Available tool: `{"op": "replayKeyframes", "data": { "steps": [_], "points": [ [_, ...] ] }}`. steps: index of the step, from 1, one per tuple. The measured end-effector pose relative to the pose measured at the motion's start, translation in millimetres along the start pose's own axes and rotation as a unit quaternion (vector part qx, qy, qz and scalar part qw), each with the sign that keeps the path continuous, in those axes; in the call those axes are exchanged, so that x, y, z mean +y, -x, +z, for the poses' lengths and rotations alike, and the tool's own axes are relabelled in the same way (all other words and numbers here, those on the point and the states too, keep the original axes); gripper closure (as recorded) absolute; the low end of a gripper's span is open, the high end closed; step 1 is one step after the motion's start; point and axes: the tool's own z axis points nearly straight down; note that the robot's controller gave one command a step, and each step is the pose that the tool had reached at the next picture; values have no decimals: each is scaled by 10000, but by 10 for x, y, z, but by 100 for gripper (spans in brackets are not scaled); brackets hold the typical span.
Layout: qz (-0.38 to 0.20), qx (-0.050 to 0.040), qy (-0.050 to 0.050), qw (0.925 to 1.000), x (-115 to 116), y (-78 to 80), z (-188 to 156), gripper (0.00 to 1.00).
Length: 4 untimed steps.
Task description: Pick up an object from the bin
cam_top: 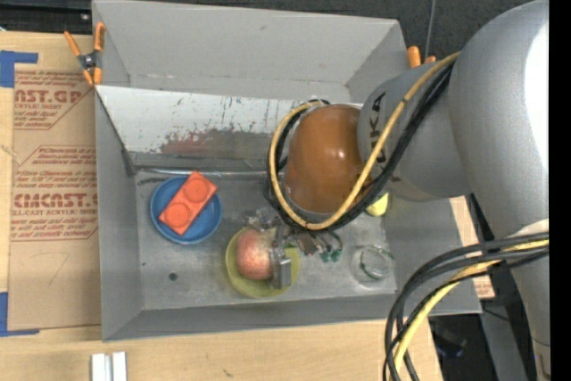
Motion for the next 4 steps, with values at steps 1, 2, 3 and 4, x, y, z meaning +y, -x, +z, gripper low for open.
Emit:
{"op": "replayKeyframes", "data": {
  "steps": [1, 2, 3, 4],
  "points": [
    [50, 0, 0, 10000, 4, 1, 0, 100],
    [72, 25, 6, 10000, 10, -16, -64, 100],
    [57, 24, 0, 10000, 12, -17, -311, 100],
    [63, 28, 2, 10000, 15, -16, -555, 100]
  ]
}}
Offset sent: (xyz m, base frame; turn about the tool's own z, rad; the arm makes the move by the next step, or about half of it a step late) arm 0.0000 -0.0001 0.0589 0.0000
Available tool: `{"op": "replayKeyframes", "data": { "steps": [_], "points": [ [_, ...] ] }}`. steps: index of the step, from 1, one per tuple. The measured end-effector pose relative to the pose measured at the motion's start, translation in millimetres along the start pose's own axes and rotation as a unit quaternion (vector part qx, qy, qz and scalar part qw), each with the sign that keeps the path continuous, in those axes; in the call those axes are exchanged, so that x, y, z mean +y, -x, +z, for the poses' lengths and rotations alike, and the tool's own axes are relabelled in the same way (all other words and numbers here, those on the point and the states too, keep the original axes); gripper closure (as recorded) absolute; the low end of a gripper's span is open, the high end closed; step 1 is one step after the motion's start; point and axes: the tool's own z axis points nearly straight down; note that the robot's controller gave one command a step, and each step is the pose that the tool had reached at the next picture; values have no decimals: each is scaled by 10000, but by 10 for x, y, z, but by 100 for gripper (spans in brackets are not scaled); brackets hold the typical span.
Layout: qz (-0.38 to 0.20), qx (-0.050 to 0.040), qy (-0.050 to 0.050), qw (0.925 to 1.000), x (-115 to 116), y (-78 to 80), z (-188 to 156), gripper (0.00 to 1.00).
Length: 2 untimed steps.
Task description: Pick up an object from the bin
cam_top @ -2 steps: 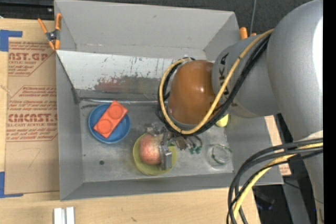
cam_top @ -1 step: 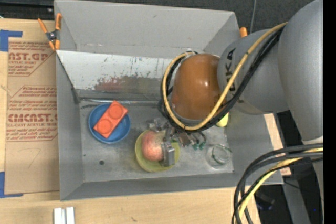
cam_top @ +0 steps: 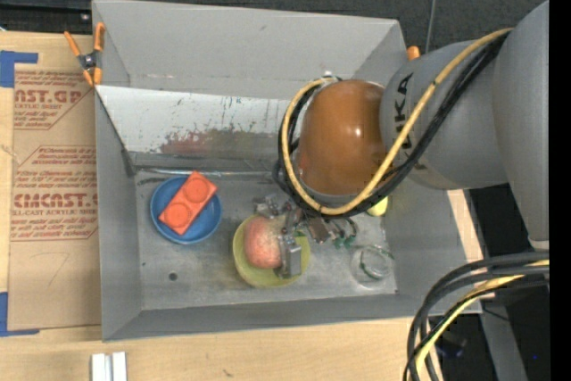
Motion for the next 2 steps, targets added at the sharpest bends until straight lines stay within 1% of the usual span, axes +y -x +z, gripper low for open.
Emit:
{"op": "replayKeyframes", "data": {
  "steps": [1, 2],
  "points": [
    [-2, -36, -5, 10000, 0, 16, -181, 100],
    [-3, -42, -6, 10000, 0, 20, -207, 100]
  ]
}}
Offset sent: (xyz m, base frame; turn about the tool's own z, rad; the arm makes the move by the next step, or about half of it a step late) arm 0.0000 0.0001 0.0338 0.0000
